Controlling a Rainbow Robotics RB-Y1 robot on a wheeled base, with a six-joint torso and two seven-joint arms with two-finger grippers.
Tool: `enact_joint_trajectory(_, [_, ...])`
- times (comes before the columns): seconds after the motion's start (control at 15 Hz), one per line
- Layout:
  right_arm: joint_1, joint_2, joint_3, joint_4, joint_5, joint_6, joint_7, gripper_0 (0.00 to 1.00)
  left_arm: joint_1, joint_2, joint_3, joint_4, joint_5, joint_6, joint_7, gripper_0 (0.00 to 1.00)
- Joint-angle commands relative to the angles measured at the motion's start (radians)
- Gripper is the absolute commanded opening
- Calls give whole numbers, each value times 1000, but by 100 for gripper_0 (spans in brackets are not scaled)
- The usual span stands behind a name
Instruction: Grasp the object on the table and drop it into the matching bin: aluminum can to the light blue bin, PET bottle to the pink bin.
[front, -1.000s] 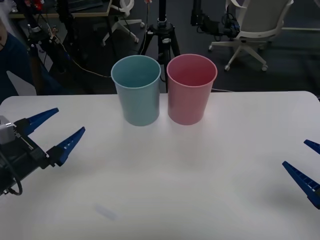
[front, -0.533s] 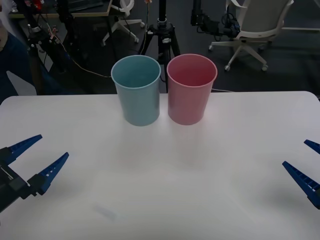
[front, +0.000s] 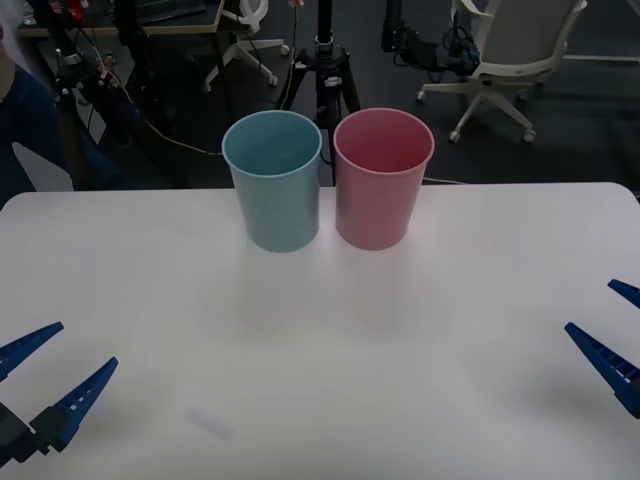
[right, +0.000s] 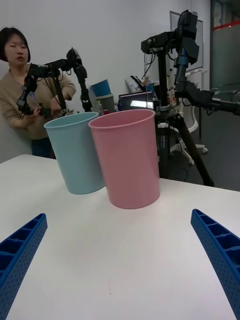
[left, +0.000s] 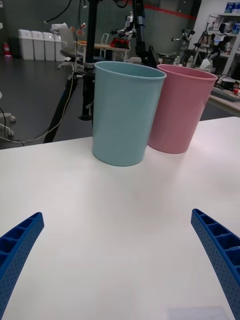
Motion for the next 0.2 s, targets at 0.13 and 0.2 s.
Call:
enact_joint_trajectory(0.13, [0, 0, 0, 0, 0, 0, 0, 100, -5, 0, 0, 26, 13, -13, 0, 100])
enact_joint_trajectory(0.2, [0, 0, 0, 0, 0, 0, 0, 100, -5, 0, 0, 26, 13, -13, 0, 100])
